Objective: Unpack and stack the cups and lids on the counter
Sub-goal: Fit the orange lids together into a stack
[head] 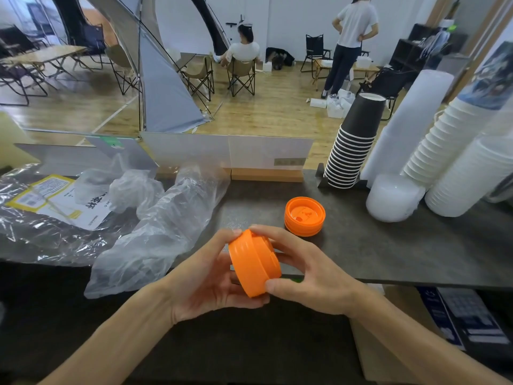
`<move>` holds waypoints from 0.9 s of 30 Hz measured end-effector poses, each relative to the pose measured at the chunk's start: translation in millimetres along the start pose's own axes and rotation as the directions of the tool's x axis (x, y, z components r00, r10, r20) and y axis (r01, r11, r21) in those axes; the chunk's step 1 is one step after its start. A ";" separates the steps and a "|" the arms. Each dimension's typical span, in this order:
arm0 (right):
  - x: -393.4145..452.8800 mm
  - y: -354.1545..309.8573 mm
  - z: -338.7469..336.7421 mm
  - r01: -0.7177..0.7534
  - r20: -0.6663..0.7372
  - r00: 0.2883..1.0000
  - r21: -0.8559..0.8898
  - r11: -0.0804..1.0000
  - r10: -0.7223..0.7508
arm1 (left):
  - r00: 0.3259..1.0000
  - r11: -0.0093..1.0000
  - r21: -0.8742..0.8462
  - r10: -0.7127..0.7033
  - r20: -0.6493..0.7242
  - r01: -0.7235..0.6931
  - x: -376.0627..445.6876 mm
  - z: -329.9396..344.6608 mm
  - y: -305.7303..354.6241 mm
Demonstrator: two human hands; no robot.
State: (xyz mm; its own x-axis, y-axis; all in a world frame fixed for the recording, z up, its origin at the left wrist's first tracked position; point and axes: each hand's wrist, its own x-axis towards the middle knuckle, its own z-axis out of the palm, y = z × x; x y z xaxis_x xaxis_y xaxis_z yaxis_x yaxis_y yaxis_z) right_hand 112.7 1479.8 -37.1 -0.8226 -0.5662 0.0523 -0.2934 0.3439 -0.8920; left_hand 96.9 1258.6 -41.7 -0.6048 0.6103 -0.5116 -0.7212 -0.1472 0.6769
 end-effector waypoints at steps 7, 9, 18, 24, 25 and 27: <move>3.7 2.3 -1.5 -0.047 -0.074 0.996 0.049 0.998 0.051 | 0.992 0.993 0.083 0.081 0.095 -0.089 0.0 -5.7 -5.3; 3.8 4.5 -0.4 -0.052 -0.154 0.985 0.156 0.986 0.076 | 0.978 0.964 0.165 0.201 0.059 -0.208 4.8 -7.5 -8.7; 4.1 5.6 8.0 -0.108 -0.141 0.964 0.561 0.821 0.223 | 0.744 0.527 0.661 0.664 0.072 -0.534 2.9 -5.2 -17.3; 4.6 6.2 12.0 -0.118 -0.131 0.964 0.571 0.813 0.232 | 0.728 0.390 0.777 0.674 0.124 -0.494 5.9 -2.7 -18.4; 4.7 6.6 11.9 -0.119 -0.134 0.962 0.576 0.809 0.236 | 0.720 0.366 0.788 0.680 0.136 -0.495 6.2 -3.0 -18.3; 4.9 5.5 11.7 -0.130 -0.137 0.958 0.581 0.804 0.253 | 0.704 0.318 0.805 0.691 0.165 -0.501 6.6 -3.1 -18.1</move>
State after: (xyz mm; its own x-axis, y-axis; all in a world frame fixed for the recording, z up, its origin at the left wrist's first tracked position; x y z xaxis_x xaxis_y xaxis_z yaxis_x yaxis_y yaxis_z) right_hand 112.8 1470.1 -47.1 -0.9288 -0.3525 -0.1145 0.1538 -0.0854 -0.9844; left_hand 104.9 1262.9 -59.1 -0.8681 0.4566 0.1948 0.3453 0.2734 0.8978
